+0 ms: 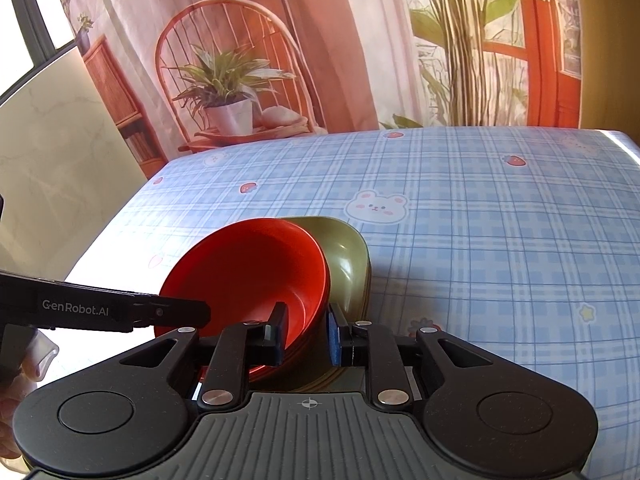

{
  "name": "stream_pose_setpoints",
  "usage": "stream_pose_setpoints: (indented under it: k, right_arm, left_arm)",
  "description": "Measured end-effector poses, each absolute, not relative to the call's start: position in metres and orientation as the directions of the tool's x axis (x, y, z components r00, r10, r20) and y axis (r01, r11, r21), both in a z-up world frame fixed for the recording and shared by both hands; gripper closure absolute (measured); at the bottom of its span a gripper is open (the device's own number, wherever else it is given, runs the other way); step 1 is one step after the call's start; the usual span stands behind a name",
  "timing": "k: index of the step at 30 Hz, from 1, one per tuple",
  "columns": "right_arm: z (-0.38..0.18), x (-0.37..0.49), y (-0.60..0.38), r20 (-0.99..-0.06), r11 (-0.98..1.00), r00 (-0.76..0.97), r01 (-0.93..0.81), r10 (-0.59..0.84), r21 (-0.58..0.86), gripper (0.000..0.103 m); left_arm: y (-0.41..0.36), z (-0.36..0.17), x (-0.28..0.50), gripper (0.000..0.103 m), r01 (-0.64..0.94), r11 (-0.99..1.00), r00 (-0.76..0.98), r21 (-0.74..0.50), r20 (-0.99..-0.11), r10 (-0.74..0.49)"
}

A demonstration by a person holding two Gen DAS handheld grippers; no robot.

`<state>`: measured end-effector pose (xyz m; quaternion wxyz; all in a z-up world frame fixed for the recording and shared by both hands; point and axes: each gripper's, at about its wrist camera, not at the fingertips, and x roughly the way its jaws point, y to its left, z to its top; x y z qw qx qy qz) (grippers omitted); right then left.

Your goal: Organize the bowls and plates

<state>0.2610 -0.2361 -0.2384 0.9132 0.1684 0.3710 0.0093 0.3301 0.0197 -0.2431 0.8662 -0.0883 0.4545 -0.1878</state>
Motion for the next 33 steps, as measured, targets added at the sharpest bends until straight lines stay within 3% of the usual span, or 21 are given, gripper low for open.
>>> stream_pose_setpoints:
  k: [6, 8, 10, 12, 13, 18, 20, 22, 24, 26, 33]
  right_arm:
    - [-0.237, 0.261, -0.238, -0.670, 0.942, 0.730, 0.116, 0.133, 0.314, 0.083]
    - [-0.235, 0.259, -0.241, -0.665, 0.942, 0.736, 0.123, 0.126, 0.314, 0.083]
    - [-0.233, 0.259, -0.243, -0.668, 0.941, 0.734, 0.128, 0.122, 0.313, 0.075]
    - [-0.231, 0.257, -0.245, -0.669, 0.941, 0.735, 0.140, 0.110, 0.309, 0.060]
    - [-0.229, 0.255, -0.245, -0.665, 0.941, 0.739, 0.142, 0.105, 0.306, 0.060]
    - [-0.219, 0.248, -0.248, -0.653, 0.940, 0.753, 0.161, 0.080, 0.302, 0.038]
    - [-0.215, 0.246, -0.250, -0.652, 0.938, 0.755, 0.173, 0.071, 0.301, 0.030]
    - [-0.210, 0.242, -0.251, -0.647, 0.938, 0.761, 0.181, 0.056, 0.294, 0.019]
    - [-0.204, 0.238, -0.251, -0.640, 0.941, 0.767, 0.186, 0.041, 0.283, 0.006]
    - [-0.199, 0.234, -0.251, -0.639, 0.942, 0.769, 0.195, 0.026, 0.273, 0.000]
    - [-0.181, 0.221, -0.252, -0.620, 0.942, 0.785, 0.215, -0.010, 0.258, 0.000]
  left_arm:
    - [0.020, -0.242, 0.333, 0.082, 0.228, 0.925, 0.530, -0.304, -0.758, -0.379]
    - [0.021, -0.239, 0.333, 0.072, 0.223, 0.927, 0.540, -0.302, -0.754, -0.375]
    - [0.023, -0.235, 0.333, 0.061, 0.220, 0.925, 0.553, -0.309, -0.742, -0.380]
    - [0.023, -0.230, 0.331, 0.048, 0.213, 0.932, 0.573, -0.293, -0.735, -0.362]
    - [0.022, -0.227, 0.330, 0.044, 0.213, 0.936, 0.585, -0.279, -0.731, -0.351]
    - [0.019, -0.215, 0.325, 0.031, 0.226, 0.942, 0.610, -0.248, -0.718, -0.336]
    - [0.018, -0.210, 0.321, 0.012, 0.222, 0.948, 0.630, -0.226, -0.709, -0.317]
    - [0.017, -0.204, 0.317, 0.005, 0.207, 0.958, 0.656, -0.198, -0.698, -0.286]
    - [0.017, -0.199, 0.314, 0.005, 0.203, 0.962, 0.666, -0.181, -0.695, -0.271]
    - [0.017, -0.196, 0.312, 0.005, 0.189, 0.968, 0.668, -0.163, -0.701, -0.248]
    - [0.015, -0.173, 0.295, 0.004, 0.165, 0.981, 0.709, -0.100, -0.680, -0.188]
